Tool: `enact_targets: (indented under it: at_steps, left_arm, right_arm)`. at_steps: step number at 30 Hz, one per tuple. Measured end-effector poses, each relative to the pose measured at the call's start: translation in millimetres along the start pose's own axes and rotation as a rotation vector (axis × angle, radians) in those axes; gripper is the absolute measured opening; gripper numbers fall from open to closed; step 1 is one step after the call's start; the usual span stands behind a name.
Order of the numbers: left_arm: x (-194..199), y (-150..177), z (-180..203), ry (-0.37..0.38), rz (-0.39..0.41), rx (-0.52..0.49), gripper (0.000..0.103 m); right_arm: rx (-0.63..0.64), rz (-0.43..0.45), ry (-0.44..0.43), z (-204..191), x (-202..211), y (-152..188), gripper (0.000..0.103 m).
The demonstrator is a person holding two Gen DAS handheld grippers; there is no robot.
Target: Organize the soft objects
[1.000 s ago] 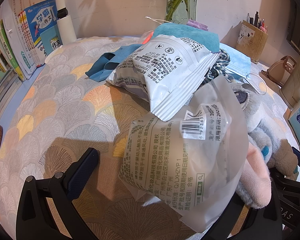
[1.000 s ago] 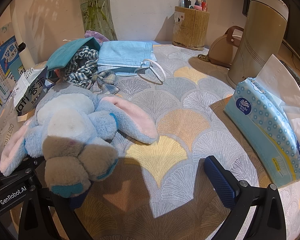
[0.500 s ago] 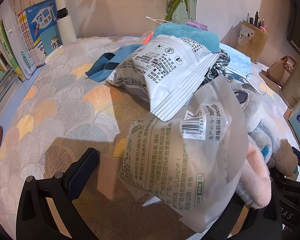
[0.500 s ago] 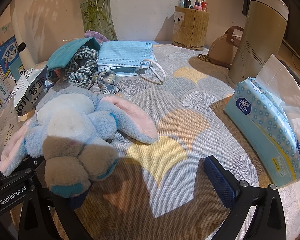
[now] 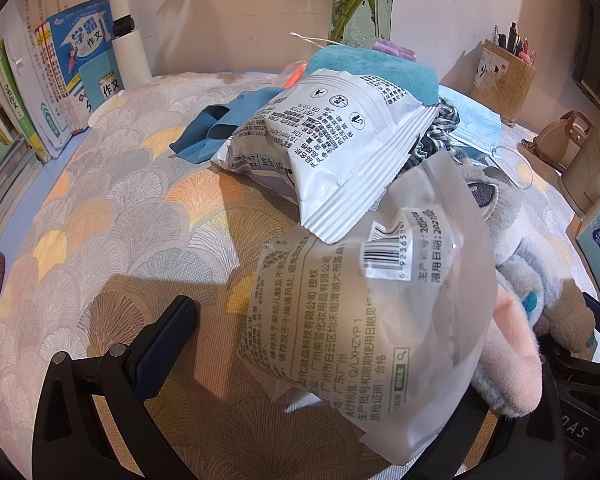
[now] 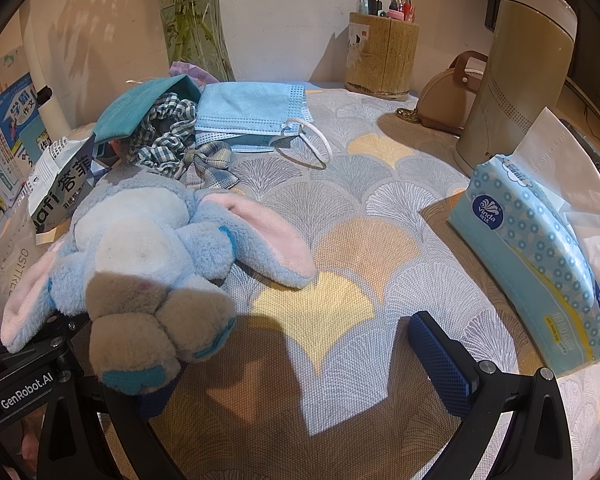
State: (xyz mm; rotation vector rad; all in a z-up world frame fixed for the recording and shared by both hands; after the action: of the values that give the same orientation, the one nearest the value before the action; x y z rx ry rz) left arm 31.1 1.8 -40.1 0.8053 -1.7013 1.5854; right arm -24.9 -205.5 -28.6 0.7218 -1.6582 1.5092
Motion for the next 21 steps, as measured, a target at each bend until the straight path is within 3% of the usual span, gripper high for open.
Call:
enact_targets:
  at_steps: [5, 9, 12, 15, 19, 21]
  left_arm:
    - [7.5, 3.4, -3.2, 0.067, -0.022, -0.051, 0.099]
    - [35.1, 12.9, -21.1, 0.109, -0.027, -0.080, 0.094]
    - [56.0, 4.2, -36.5, 0.070, 0.007, -0.125, 0.094]
    - [67.2, -11.0, -39.8, 0.028, 0.050, -0.161, 0.094]
    - [64.7, -15.2, -26.0, 0.114, 0.050, -0.147, 0.097]
    - [49.1, -15.2, -16.2, 0.140, 0.032, -0.156, 0.098]
  right_arm:
    - [0.064, -0.031, -0.059, 3.3, 1.8, 1.0, 0.103]
    - [0.061, -0.057, -0.186, 13.2, 22.3, 6.1, 0.094]
    - [0.084, -0.002, -0.244, 19.4, 55.7, -1.7, 0.094]
    - [0.153, 0.017, -0.259, 5.8, 68.6, -15.5, 0.094]
    - [0.202, -0.017, -0.275, -25.4, 57.8, -21.3, 0.094]
    - [0.240, -0.038, -0.236, -38.5, 40.9, -19.7, 0.094]
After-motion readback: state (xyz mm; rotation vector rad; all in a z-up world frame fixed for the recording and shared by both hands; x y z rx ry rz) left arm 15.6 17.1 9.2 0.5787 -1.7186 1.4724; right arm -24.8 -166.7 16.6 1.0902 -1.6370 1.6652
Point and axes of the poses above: each gripper's, at about its wrist camera, not at the fingertips, and x roughly against the way its jaws point, z to its right, y to its underside, the point moved 5 cm from there along -x, roughly the way its jaws point, and after that the axes turned 5 degrees about -x, right-handed, at the moved point
